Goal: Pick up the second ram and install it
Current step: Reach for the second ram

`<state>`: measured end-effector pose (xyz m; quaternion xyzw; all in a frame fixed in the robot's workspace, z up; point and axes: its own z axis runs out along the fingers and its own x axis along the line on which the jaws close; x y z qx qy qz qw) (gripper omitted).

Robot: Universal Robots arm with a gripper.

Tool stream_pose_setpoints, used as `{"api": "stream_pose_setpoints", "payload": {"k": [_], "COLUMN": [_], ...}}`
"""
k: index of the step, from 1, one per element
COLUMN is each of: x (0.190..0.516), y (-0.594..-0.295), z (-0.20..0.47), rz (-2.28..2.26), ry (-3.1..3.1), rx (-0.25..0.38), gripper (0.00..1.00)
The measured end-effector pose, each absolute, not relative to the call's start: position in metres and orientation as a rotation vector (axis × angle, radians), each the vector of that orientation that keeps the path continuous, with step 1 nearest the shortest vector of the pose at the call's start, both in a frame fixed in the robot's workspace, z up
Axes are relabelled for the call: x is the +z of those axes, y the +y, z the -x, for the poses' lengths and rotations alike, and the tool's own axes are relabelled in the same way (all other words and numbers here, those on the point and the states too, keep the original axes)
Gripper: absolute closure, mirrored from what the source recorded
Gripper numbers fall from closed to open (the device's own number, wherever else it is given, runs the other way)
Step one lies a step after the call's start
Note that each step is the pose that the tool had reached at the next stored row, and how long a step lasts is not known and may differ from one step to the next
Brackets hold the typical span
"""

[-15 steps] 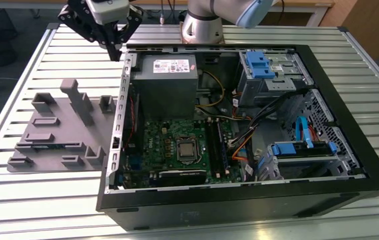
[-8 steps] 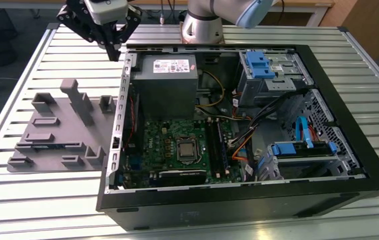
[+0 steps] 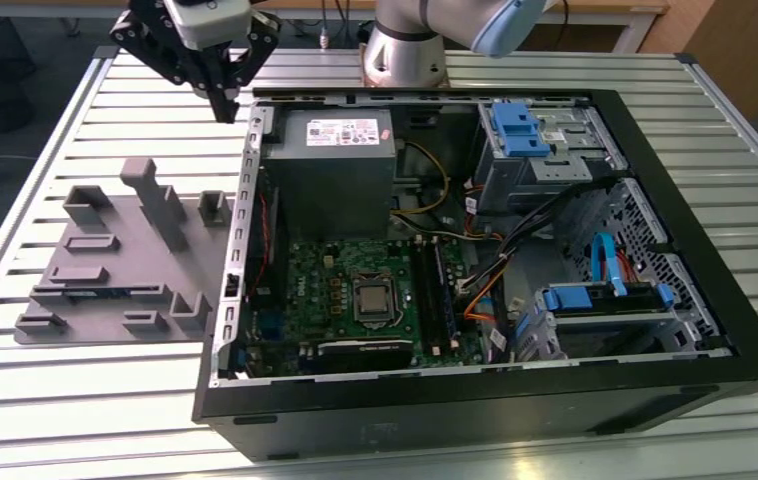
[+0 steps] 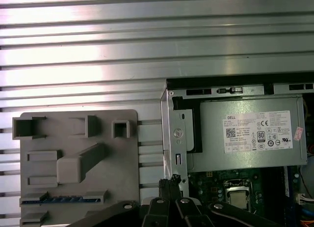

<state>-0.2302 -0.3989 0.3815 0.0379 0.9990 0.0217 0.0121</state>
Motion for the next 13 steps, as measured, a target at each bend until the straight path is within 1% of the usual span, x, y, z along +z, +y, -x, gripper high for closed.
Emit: {"api": "stream_pose_setpoints", "payload": {"k": [13], "x": [0.3814], "y": [-0.3990], "z": [0.2363], "rz": [-0.118], "ry": [3.114], "rx": [0.068], "gripper": [0.89]}}
